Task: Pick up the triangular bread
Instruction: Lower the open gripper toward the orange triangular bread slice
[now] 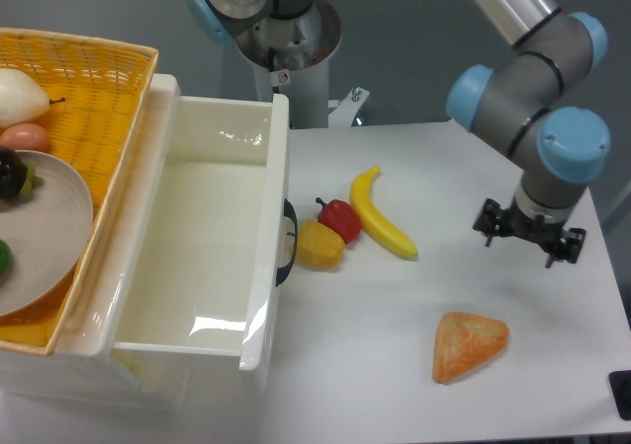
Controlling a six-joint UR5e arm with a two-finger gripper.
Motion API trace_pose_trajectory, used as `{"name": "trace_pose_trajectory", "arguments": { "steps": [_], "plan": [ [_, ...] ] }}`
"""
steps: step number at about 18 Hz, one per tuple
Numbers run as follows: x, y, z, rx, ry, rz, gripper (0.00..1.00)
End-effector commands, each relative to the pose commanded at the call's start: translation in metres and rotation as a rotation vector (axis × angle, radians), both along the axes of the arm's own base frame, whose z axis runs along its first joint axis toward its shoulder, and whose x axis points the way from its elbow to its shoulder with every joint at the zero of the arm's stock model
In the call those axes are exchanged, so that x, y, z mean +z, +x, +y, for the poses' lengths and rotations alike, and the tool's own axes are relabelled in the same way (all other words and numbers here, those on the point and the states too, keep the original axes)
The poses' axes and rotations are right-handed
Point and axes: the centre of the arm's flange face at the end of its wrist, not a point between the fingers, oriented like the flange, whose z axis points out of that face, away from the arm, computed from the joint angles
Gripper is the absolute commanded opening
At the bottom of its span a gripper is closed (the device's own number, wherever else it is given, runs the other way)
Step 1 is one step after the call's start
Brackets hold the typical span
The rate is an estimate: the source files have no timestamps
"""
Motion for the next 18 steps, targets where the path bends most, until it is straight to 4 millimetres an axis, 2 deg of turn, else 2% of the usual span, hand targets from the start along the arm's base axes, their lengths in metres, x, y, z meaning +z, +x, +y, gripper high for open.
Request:
{"name": "trace_pose_trajectory", "arguments": {
  "steps": [4, 7, 11, 16, 18],
  "plan": [
    [-0.005, 0.004, 0.003, 0.005, 0.009, -0.013, 1.0],
    [-0.026, 0.011, 0.022, -0.002, 0.015, -0.016, 1.0],
    [-0.039, 0.026, 0.043, 0.118, 0.048, 0.019, 1.0],
    [-0.042, 0.035, 0.052, 0.208, 0.062, 0.018, 1.0],
    [-0.047, 0.039, 0.063, 0.22, 0.064, 0.015, 1.0]
  ]
}}
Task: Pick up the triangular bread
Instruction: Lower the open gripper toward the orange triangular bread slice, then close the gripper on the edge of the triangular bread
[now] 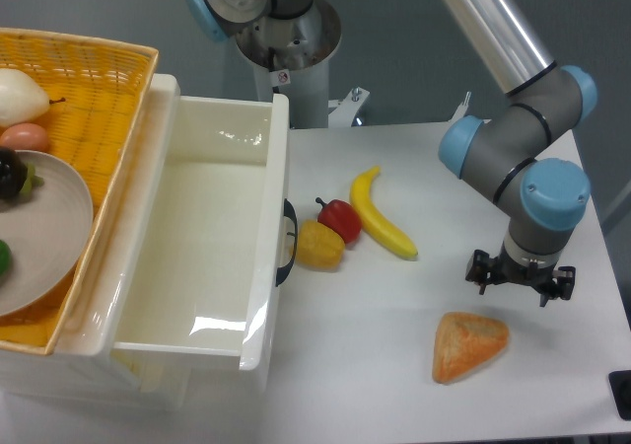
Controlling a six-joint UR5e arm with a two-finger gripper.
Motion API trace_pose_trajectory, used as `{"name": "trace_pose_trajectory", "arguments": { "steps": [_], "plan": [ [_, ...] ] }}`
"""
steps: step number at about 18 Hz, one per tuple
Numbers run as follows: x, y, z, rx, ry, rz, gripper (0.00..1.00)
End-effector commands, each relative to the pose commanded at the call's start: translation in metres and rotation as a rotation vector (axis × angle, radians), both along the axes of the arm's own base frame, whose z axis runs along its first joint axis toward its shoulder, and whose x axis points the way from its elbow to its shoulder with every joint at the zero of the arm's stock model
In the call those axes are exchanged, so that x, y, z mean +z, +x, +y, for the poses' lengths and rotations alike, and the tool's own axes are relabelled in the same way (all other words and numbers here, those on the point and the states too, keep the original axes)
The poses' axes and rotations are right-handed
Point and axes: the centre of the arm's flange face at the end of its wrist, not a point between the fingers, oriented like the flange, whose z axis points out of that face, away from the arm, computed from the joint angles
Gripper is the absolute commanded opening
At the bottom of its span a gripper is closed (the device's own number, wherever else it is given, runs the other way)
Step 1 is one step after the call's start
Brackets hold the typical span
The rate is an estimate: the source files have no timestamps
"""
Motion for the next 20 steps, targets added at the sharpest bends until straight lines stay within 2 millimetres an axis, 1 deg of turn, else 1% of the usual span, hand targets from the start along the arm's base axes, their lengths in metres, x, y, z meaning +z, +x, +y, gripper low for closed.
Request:
{"name": "trace_pose_trajectory", "arguments": {
  "steps": [3, 6, 11, 12, 13, 14, 16, 18, 19, 20],
  "plan": [
    [-0.003, 0.006, 0.008, 0.036, 0.005, -0.007, 1.0],
    [-0.001, 0.011, 0.018, 0.141, 0.084, -0.047, 1.0],
    [0.0, 0.029, 0.043, 0.254, 0.11, -0.066, 1.0],
    [-0.002, 0.03, 0.045, 0.269, 0.11, -0.07, 0.98],
    [-0.006, 0.03, 0.046, 0.276, 0.107, -0.072, 0.95],
    [-0.007, 0.03, 0.047, 0.279, 0.109, -0.068, 0.9],
    [-0.011, 0.029, 0.047, 0.288, 0.11, -0.069, 0.73],
    [-0.016, 0.028, 0.048, 0.287, 0.107, -0.067, 0.69],
    [-0.018, 0.027, 0.048, 0.287, 0.109, -0.06, 0.64],
    [-0.018, 0.027, 0.048, 0.287, 0.11, -0.056, 0.56]
  ]
}}
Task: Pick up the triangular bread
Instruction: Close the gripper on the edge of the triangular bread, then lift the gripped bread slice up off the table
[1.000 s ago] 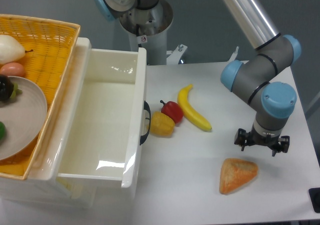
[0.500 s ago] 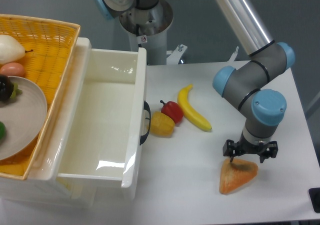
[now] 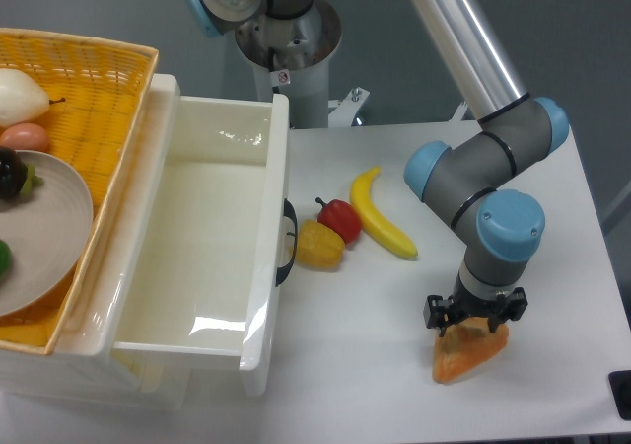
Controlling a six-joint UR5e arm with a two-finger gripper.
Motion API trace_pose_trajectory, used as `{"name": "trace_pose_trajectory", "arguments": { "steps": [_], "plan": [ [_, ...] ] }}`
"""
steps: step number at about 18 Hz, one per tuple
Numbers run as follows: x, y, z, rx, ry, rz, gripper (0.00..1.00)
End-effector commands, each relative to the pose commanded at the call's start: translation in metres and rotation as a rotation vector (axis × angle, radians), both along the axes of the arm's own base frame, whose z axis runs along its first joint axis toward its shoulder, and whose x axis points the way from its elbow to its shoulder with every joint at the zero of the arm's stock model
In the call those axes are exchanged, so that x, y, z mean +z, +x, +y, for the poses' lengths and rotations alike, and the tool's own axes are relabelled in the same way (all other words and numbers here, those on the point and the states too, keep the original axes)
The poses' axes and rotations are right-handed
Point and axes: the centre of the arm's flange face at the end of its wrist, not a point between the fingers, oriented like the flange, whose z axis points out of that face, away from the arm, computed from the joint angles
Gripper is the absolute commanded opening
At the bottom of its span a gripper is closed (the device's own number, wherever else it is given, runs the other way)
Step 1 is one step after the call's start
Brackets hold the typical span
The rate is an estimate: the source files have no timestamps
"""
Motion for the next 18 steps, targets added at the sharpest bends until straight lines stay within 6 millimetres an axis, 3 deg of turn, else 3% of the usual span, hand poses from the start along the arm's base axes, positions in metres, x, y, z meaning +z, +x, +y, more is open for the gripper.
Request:
{"name": "trace_pose_trajectory", "arguments": {
  "steps": [6, 10, 14, 18],
  "plan": [
    [0.005, -0.001, -0.003, 0.006, 0.004, 0.003, 0.03],
    [0.009, 0.0, -0.005, 0.006, 0.004, 0.007, 0.0],
    [0.044, -0.007, -0.02, 0.017, 0.022, 0.045, 0.0],
    [0.091, 0.003, -0.025, 0.031, 0.054, 0.091, 0.0]
  ]
}}
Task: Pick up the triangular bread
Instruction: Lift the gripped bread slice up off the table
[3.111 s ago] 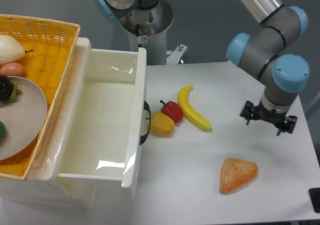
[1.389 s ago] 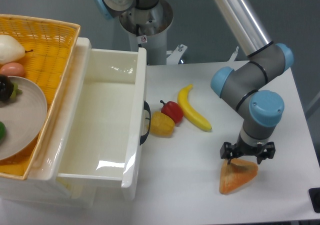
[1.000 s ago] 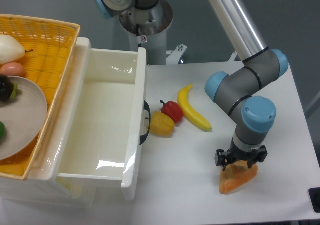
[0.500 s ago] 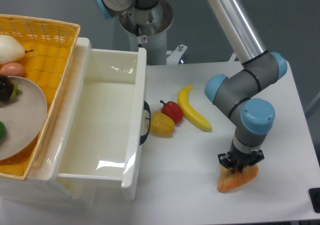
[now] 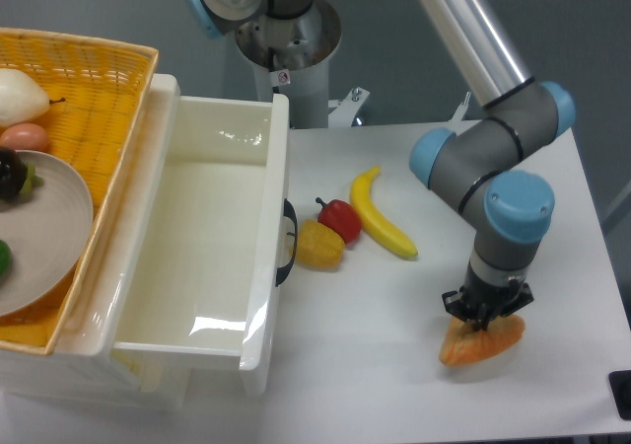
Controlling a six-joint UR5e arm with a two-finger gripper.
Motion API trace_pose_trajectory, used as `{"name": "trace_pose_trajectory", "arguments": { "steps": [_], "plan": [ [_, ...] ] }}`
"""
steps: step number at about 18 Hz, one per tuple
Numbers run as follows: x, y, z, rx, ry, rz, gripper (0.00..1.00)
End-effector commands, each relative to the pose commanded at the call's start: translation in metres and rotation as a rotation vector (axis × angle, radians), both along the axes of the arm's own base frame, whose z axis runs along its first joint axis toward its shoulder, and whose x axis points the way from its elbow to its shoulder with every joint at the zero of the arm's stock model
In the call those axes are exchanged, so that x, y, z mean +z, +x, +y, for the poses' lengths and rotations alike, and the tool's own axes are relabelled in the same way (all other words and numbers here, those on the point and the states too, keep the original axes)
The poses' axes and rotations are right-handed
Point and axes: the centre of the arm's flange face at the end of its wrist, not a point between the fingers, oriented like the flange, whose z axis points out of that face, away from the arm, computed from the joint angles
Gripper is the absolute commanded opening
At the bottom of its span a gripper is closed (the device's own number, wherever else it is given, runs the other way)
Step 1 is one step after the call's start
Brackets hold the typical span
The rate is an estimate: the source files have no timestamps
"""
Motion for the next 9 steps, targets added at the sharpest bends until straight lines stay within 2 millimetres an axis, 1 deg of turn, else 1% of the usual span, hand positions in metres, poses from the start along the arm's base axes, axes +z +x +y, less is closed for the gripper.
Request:
{"name": "trace_pose_trajectory", "arguments": {
  "steps": [3, 5, 7, 8, 9],
  "plan": [
    [0.042, 0.012, -0.005, 0.039, 0.032, 0.034, 0.0],
    [0.06, 0.021, -0.009, 0.032, 0.022, 0.026, 0.0],
    [0.066, 0.029, -0.013, 0.011, 0.009, 0.015, 0.0],
    [0.064, 0.031, -0.015, -0.03, -0.004, 0.017, 0.0],
    [0.057, 0.034, -0.017, -0.097, -0.027, 0.014, 0.0]
  ]
}}
